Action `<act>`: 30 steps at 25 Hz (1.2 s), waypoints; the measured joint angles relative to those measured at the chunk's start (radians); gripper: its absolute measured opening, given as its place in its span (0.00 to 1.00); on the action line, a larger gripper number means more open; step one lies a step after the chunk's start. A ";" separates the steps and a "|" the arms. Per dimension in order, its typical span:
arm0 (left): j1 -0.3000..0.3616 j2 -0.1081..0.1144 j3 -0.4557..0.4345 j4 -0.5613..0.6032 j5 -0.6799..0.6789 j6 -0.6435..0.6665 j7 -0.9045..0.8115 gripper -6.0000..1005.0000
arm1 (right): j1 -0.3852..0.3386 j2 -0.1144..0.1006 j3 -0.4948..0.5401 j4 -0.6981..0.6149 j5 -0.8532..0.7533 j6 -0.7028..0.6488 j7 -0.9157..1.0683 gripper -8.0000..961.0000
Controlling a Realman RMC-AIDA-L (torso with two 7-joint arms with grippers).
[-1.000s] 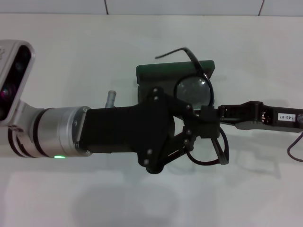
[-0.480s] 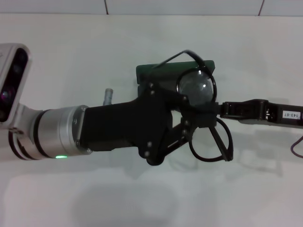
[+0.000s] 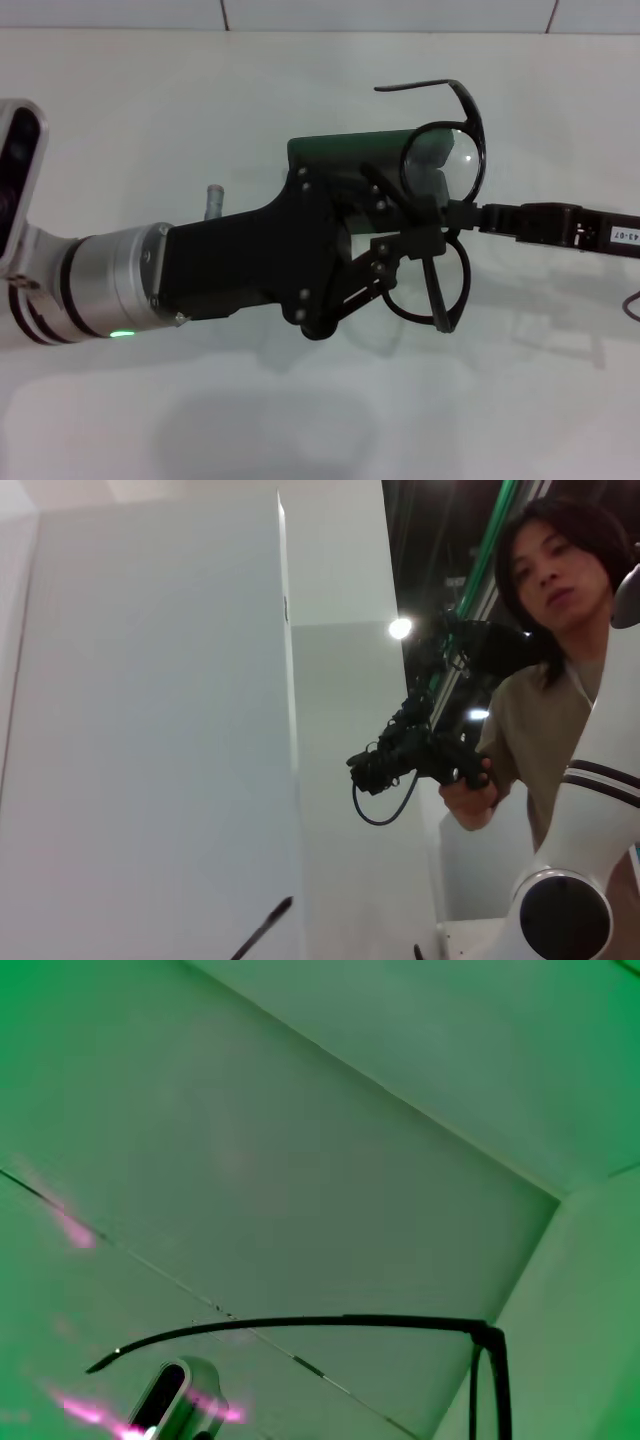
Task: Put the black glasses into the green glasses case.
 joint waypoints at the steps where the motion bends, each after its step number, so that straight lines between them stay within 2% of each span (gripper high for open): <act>1: 0.000 0.000 0.000 0.000 0.001 0.000 0.000 0.11 | 0.000 0.000 0.000 0.000 0.001 -0.002 -0.008 0.07; 12: 0.010 -0.002 -0.003 -0.014 -0.011 -0.001 0.006 0.11 | -0.008 -0.002 0.078 -0.003 0.025 -0.066 -0.083 0.05; 17: 0.034 -0.002 -0.003 -0.019 -0.071 -0.001 -0.006 0.11 | -0.048 -0.005 0.113 -0.062 0.026 -0.113 -0.135 0.05; 23: 0.048 0.006 -0.008 -0.058 -0.237 -0.009 -0.120 0.11 | -0.133 0.003 0.142 -0.180 0.027 -0.179 -0.298 0.05; 26: 0.048 0.009 -0.009 -0.010 -0.275 -0.009 -0.217 0.11 | -0.154 0.005 0.132 -0.216 -0.008 -0.180 -0.355 0.05; 30: 0.022 0.010 0.001 0.077 -0.268 -0.006 -0.339 0.09 | -0.139 0.013 0.130 -0.219 -0.080 -0.167 -0.388 0.05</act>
